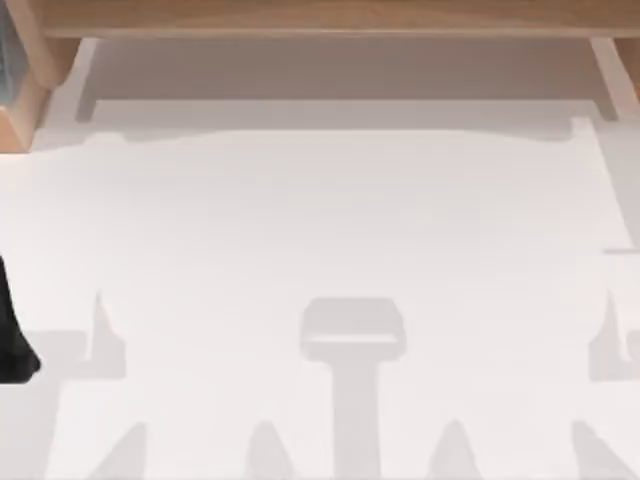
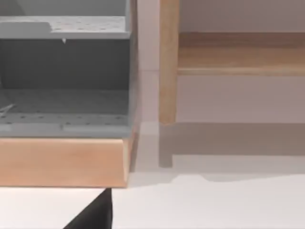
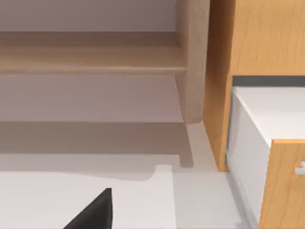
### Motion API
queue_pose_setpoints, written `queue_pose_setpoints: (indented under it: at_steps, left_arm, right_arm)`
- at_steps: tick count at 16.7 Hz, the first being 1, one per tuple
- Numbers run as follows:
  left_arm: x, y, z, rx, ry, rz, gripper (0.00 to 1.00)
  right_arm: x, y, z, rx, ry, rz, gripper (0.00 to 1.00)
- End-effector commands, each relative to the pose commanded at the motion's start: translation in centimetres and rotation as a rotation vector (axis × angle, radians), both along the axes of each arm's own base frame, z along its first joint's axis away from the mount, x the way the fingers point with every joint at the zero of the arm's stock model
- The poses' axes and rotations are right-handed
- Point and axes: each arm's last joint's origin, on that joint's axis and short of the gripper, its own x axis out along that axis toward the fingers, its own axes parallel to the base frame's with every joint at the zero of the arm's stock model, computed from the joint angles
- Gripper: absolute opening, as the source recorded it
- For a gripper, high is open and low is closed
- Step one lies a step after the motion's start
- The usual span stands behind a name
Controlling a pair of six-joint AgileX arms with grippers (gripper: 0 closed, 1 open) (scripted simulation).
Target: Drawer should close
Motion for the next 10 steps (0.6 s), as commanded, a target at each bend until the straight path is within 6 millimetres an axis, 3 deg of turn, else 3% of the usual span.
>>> queue_pose_setpoints:
  at_steps: [4,7,10]
  left_arm:
    - [0.0,0.0,0.0,0.000,0.000,0.000,1.00]
    - [0.0,0.0,0.0,0.000,0.000,0.000,1.00]
    - [0.0,0.0,0.0,0.000,0.000,0.000,1.00]
  right_arm:
    - [0.0,-0.2,1.0,-0.001,-0.015,-0.006,1.00]
    - [0.5,-0.6,3.9,-0.004,-0.033,-0.015,1.00]
    - [2.2,-1.3,7.5,-0.005,-0.030,-0.017,1.00]
